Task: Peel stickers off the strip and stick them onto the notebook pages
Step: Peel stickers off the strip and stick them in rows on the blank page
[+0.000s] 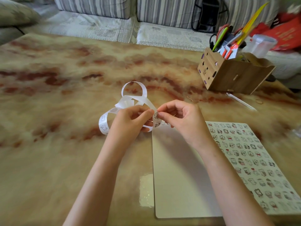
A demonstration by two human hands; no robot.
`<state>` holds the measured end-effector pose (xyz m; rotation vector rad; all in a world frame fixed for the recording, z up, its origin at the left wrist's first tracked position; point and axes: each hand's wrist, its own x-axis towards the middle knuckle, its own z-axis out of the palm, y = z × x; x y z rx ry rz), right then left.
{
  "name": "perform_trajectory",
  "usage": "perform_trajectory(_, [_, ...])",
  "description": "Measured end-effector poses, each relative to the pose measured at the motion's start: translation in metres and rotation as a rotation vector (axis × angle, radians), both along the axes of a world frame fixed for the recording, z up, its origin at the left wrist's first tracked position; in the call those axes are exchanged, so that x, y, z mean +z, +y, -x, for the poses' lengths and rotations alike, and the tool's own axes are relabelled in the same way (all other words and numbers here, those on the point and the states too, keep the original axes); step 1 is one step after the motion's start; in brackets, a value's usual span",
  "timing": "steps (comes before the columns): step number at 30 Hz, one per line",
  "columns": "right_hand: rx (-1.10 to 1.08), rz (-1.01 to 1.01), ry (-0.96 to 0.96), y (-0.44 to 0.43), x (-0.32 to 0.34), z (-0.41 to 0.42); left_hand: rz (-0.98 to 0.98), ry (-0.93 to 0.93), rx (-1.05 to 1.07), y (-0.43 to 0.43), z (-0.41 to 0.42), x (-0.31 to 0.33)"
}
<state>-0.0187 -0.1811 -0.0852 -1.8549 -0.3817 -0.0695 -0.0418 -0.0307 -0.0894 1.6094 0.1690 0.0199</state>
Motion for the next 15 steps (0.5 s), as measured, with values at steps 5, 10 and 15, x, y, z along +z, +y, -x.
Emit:
perform_trajectory(5, [-0.006, 0.038, -0.020, 0.0001, -0.0004, 0.0012, -0.027, 0.005, 0.010, -0.0017, -0.0003, -0.0011])
perform_trajectory(10, [-0.017, 0.140, -0.054, -0.0001, -0.0003, 0.0035, -0.063, -0.012, 0.041, -0.0014, -0.0007, -0.0044])
perform_trajectory(15, [0.002, 0.196, -0.056, -0.0011, 0.0021, 0.0042, -0.079, 0.005, 0.048, -0.0005, -0.0012, -0.0066])
